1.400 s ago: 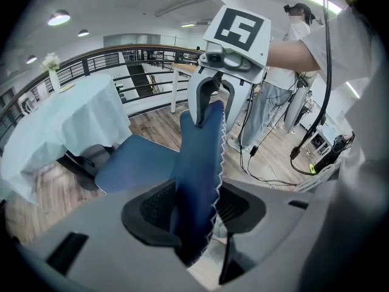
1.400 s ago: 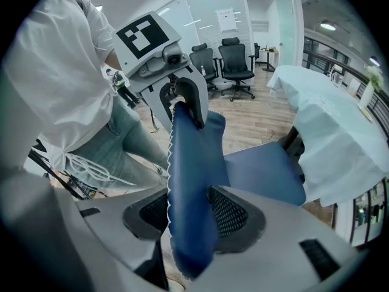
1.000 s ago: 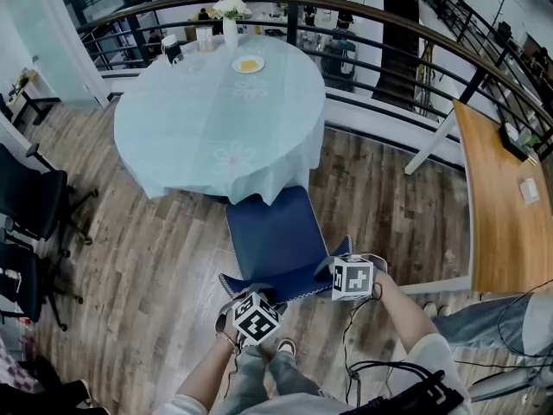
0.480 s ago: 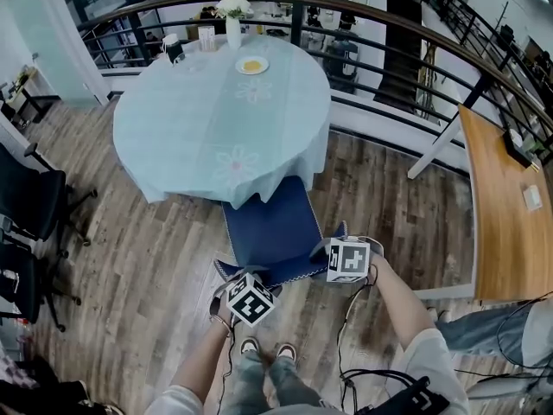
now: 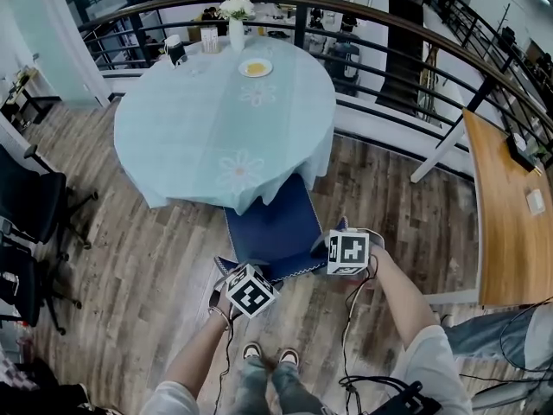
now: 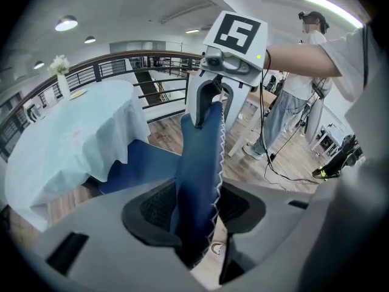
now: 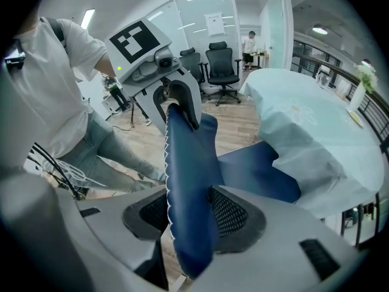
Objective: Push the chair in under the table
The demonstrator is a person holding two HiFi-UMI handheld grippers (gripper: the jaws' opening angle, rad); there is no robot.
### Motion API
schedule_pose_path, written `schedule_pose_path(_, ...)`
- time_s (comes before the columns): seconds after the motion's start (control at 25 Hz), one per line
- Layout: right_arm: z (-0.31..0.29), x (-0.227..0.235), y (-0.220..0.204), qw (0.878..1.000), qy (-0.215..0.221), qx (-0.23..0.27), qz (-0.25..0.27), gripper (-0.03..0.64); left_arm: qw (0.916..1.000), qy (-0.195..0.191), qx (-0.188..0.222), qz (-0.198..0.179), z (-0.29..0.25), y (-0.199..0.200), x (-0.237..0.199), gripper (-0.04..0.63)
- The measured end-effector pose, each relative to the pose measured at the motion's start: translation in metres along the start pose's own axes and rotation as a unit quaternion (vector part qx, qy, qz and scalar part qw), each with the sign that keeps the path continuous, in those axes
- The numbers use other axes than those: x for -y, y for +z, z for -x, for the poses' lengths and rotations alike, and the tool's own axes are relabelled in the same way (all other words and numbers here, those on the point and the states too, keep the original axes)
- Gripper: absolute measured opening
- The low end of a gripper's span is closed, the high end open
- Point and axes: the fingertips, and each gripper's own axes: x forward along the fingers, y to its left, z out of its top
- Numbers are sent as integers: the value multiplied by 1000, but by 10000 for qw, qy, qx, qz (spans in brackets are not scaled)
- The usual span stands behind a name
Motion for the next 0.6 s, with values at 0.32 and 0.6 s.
schedule_pose_path(0.32,2,2,1,10000,46,36,29,183,9998,-9,133,-115,1,4,-2,184)
schedule_pose_path(0.6,1,2,1,10000,-8,36,-66,184,9999,-60,114,-97,-1,3,-2,186)
